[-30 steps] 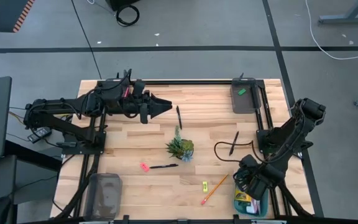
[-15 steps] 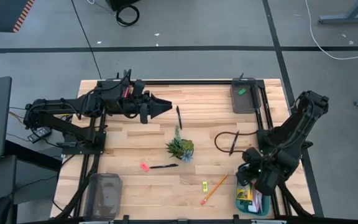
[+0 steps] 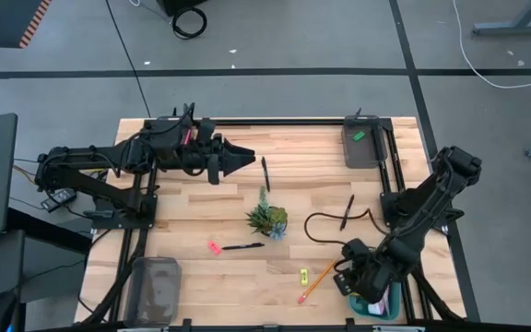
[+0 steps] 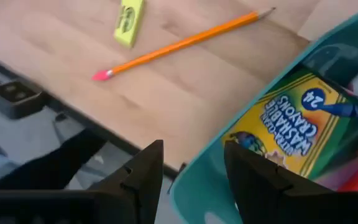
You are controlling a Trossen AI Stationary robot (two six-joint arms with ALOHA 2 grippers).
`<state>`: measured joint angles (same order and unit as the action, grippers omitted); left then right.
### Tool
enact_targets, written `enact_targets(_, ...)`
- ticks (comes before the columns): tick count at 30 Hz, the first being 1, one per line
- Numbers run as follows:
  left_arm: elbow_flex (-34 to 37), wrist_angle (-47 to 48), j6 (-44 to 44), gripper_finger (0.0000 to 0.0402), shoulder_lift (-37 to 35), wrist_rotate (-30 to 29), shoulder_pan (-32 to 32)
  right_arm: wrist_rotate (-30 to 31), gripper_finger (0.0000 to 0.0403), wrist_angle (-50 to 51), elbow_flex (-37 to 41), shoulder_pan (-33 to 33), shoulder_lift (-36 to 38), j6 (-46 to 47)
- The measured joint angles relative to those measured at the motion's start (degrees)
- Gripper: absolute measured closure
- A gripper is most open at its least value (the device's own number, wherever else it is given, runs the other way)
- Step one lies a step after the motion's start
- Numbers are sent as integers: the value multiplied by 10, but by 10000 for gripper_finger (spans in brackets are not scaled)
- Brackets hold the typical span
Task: Sort crayons/erasers/pens/pencils in bins
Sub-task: Put the red scissors into the green bin
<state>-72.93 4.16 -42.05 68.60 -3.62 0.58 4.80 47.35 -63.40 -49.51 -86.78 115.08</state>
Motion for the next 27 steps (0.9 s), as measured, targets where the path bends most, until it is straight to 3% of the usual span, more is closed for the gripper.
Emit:
enact_targets(5, 0, 4, 12, 230, 0, 0, 0, 15, 227, 0, 0, 9, -54, 17)
enact_targets(13, 0, 4, 12, 230, 0, 0, -1, -64, 227, -53, 1, 36, -128, 18)
enact_targets(17, 0, 4, 11, 230, 0, 5, -2, -109, 226, -63, 1, 35, -129, 32)
enact_targets(27, 0, 5, 8, 230, 0, 20, -2, -120, 226, -35, 1, -17, -100, 125)
